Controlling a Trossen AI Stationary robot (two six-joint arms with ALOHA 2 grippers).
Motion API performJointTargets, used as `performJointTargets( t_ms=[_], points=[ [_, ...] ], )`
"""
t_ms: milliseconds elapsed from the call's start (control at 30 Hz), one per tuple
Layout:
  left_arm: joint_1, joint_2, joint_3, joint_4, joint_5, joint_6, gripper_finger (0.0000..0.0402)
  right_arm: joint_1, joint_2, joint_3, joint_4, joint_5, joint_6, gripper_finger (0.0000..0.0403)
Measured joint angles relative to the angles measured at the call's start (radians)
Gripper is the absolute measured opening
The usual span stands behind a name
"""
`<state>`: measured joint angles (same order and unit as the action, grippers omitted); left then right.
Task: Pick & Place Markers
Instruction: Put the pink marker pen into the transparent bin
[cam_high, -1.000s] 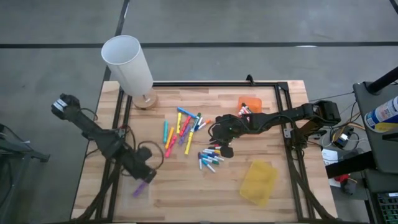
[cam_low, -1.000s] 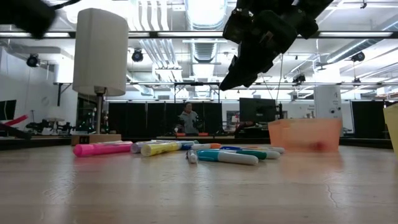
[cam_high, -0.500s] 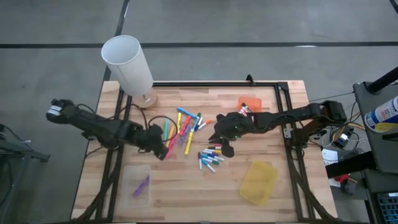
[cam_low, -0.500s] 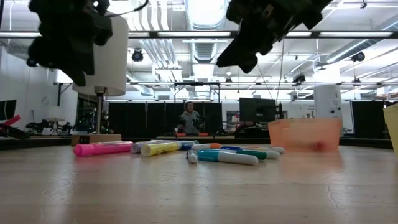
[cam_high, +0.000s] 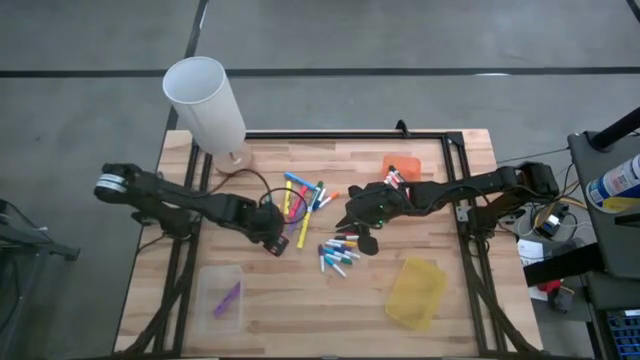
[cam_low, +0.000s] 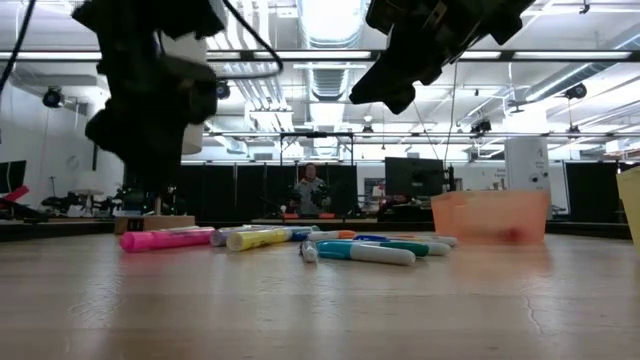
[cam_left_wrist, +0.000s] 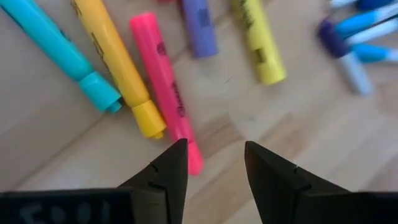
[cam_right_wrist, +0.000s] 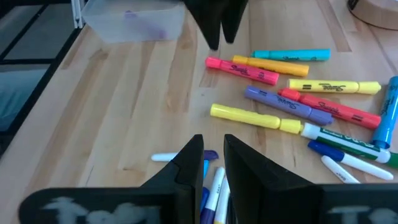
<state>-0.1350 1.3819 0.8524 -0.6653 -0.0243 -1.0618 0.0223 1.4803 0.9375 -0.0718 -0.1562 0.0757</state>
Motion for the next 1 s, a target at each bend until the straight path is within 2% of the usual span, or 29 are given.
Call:
performJointTargets(
  t_ms=[433,1000],
  points=[
    [0.011,0.174,0.053,0.010,0.007,0.113,0.0151,0.000,0.000,-0.001,-0.005,0.000,-0.008,0.0056],
    [0.033,0.184,0.062,-0.036,-0.056,0.151,0.0151,0.006,0.000,-0.003,-0.007,-0.001,-0.023,0.0056]
  ],
)
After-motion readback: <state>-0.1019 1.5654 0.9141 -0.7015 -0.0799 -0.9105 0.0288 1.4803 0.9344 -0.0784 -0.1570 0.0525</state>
